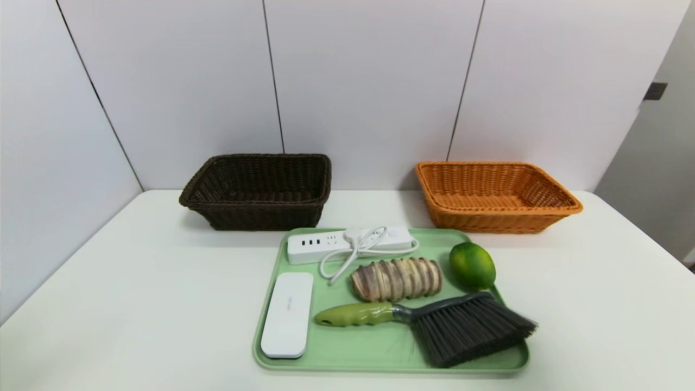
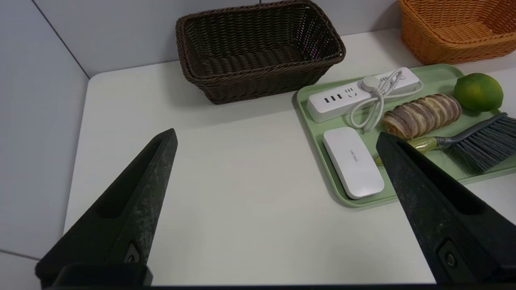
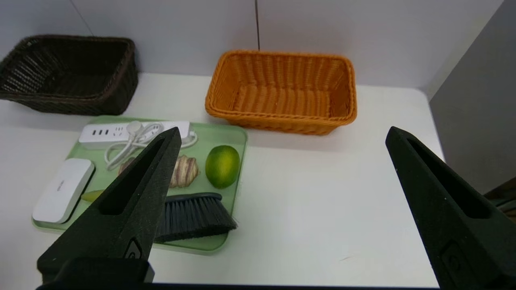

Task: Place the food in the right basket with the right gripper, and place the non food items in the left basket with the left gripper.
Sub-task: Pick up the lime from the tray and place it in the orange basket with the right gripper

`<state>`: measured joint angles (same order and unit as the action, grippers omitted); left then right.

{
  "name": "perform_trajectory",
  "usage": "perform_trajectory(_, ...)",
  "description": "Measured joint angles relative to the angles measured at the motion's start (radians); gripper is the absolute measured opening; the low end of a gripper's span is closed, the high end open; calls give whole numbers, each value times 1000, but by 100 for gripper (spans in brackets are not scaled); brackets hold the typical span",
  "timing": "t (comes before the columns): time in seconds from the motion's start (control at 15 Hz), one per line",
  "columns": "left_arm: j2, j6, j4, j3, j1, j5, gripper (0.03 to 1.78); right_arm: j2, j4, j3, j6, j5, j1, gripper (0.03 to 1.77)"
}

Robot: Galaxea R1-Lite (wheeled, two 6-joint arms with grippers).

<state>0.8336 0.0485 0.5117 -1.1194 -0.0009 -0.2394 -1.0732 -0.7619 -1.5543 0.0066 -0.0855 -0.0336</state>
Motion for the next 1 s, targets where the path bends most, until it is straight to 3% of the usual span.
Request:
perform_trajectory(0.27,229,-64,30,-89,-14,-1,175,-359,-165,-200,121,79,-152,175)
perform_trajectory(0.4,291,-68,70,-101,-23,13,175,-476,-266,-239,192,127,-261,175)
perform_trajectory(0.6,345,-72,42,-98,-65,42,175,-599,-377,-253,294,160,-367,175)
perform_trajectory(0.8,370,-61,-82,-66,-97,44,175,-686,-389,-252,350,192,-421,175)
perform_trajectory(1.0,412,-71,-89,-61,-128,73,175,-759,-382,-249,413,268,-460,175)
